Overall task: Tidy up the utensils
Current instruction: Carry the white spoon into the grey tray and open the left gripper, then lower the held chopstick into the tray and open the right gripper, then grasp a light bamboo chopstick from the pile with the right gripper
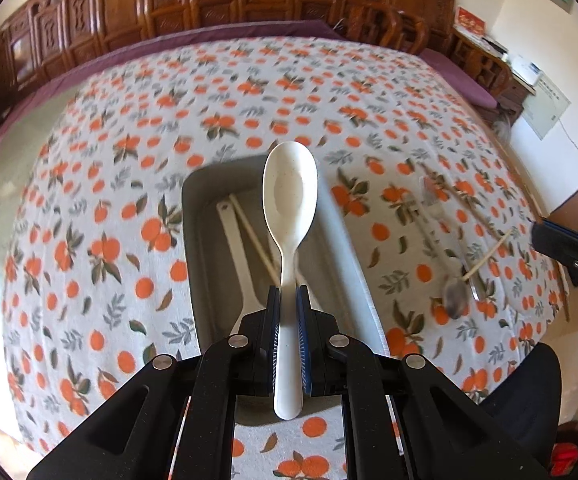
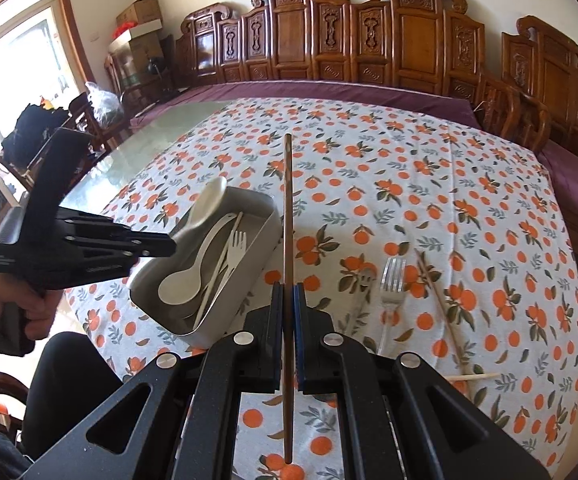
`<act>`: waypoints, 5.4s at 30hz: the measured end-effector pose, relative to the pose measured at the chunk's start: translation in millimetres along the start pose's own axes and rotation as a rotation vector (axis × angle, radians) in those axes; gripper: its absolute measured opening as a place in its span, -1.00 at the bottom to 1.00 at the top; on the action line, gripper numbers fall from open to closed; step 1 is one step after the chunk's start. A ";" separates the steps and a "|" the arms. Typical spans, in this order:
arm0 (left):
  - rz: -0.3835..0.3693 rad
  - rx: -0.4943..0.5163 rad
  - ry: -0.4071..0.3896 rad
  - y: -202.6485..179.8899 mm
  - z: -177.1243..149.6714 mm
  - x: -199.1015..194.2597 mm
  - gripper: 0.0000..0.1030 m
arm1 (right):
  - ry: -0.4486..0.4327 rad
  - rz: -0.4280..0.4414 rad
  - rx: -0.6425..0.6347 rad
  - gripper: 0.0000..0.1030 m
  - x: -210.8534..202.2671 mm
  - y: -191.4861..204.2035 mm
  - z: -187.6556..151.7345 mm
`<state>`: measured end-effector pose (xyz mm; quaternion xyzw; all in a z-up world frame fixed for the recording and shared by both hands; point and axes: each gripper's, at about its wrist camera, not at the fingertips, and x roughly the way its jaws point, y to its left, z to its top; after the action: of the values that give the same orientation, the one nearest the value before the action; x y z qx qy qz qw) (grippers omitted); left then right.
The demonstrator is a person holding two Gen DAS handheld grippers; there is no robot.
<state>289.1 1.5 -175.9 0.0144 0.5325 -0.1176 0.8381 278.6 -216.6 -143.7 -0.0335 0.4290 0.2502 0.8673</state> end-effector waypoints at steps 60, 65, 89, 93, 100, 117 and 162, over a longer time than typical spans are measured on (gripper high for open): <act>0.003 -0.093 -0.128 53.8 -44.5 -62.4 -0.83 | 0.109 0.166 0.150 -0.88 117.7 64.6 35.8; 0.001 -0.102 -0.130 57.4 -47.4 -63.7 -0.83 | 0.134 0.148 0.144 -0.88 134.0 70.2 35.4; 0.005 -0.103 -0.141 52.4 -45.7 -66.2 -0.64 | 0.111 0.097 0.067 -0.82 125.2 71.3 20.5; 0.000 -0.090 -0.150 43.1 -42.1 -66.6 -0.38 | 0.070 0.070 0.046 -0.82 92.8 55.0 11.4; -0.004 -0.067 -0.165 21.5 -35.9 -63.2 0.16 | 0.022 -0.004 0.073 -0.82 39.5 4.6 -18.3; -0.044 0.012 -0.137 -43.6 -28.5 -38.8 0.36 | 0.040 -0.170 0.260 -0.53 1.4 -109.3 -96.5; -0.081 0.072 -0.123 -83.3 -38.5 -32.5 0.36 | 0.146 -0.335 0.441 -0.81 69.3 -126.0 -84.7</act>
<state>224.0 -67.8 -155.0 0.0157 0.4758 -0.1708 0.8627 310.4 -321.6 -269.5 0.0675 0.5228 0.0009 0.8498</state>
